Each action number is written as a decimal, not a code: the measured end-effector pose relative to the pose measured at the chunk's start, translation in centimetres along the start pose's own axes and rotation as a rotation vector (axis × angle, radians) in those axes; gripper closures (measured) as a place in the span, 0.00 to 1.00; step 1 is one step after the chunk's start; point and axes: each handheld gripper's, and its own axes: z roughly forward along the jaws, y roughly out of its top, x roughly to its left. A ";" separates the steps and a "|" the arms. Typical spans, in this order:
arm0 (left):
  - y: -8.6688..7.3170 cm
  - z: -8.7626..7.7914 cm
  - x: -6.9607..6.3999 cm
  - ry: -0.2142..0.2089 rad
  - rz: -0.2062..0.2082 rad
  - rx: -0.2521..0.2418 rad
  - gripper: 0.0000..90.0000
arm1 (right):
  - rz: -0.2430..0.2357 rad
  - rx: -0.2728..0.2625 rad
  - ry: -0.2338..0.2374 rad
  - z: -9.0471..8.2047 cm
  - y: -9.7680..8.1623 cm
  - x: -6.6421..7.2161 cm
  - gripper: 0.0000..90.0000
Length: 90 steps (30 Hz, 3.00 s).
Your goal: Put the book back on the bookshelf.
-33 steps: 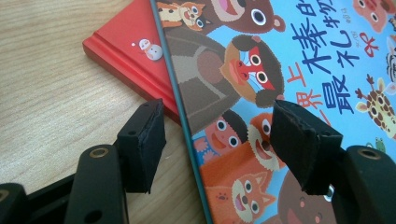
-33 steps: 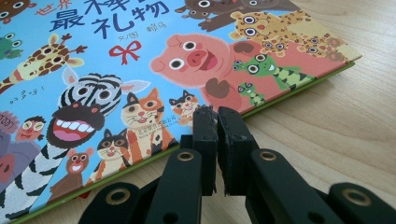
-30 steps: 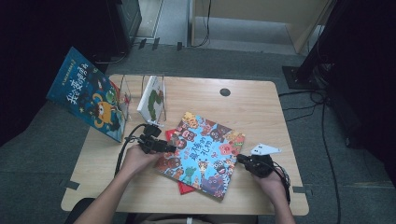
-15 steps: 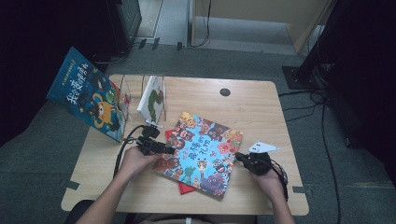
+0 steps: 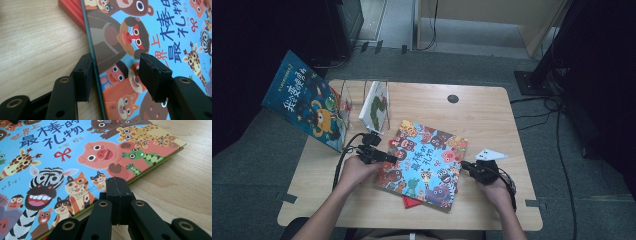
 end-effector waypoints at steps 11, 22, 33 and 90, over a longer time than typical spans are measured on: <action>0.2 -2.6 -0.2 -0.023 -0.033 0.001 0.60 | -0.003 0.008 -0.031 1.1 0.4 0.6 1.00; 0.5 -4.4 0.0 -0.103 -0.073 -0.055 0.62 | 0.017 0.002 -0.023 1.5 0.7 0.5 1.00; 0.2 -3.1 0.8 -0.079 -0.093 -0.013 0.63 | 0.011 0.018 -0.028 1.6 0.7 0.7 1.00; 0.6 -1.1 3.3 -0.114 -0.190 0.051 0.61 | -0.035 0.035 0.043 1.2 0.6 1.3 1.00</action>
